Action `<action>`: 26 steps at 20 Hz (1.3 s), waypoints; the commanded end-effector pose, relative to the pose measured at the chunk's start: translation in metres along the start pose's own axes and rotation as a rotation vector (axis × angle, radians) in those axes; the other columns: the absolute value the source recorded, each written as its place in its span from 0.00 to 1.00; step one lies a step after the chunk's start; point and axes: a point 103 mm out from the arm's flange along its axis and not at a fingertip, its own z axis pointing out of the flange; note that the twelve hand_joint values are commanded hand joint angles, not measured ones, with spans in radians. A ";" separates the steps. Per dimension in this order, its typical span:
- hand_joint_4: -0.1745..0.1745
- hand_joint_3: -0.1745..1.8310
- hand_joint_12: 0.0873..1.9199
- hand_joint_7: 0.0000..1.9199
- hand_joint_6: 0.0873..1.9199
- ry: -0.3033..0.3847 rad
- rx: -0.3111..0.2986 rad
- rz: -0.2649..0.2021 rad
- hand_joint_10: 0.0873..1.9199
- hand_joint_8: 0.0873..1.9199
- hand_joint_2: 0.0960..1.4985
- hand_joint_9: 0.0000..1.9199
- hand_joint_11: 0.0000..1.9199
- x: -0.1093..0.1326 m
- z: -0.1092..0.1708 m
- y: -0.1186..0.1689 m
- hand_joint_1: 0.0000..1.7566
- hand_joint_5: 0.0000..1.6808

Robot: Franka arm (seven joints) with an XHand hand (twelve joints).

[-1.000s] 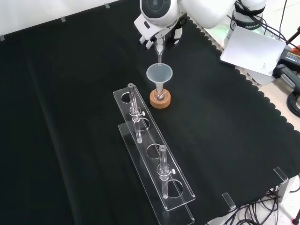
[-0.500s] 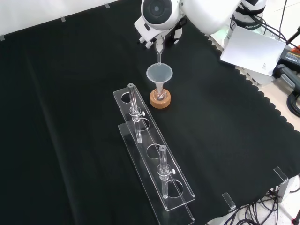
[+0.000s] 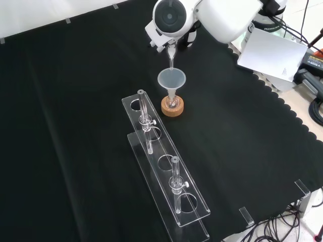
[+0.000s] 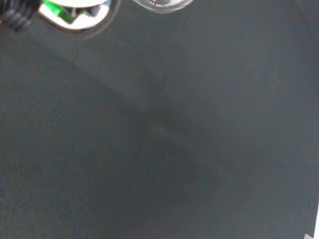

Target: Pour all the NaCl from the weighing funnel into the round-bottom flask.

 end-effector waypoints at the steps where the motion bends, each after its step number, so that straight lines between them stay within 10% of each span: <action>1: 1.00 0.41 0.44 0.41 0.33 -0.009 0.004 0.001 0.01 0.31 0.41 0.66 0.54 0.000 -0.002 0.000 0.63 0.75; 26: 1.00 0.41 0.44 0.41 0.33 -0.156 0.021 0.018 0.01 0.31 0.41 0.66 0.53 0.007 -0.021 -0.005 0.63 0.75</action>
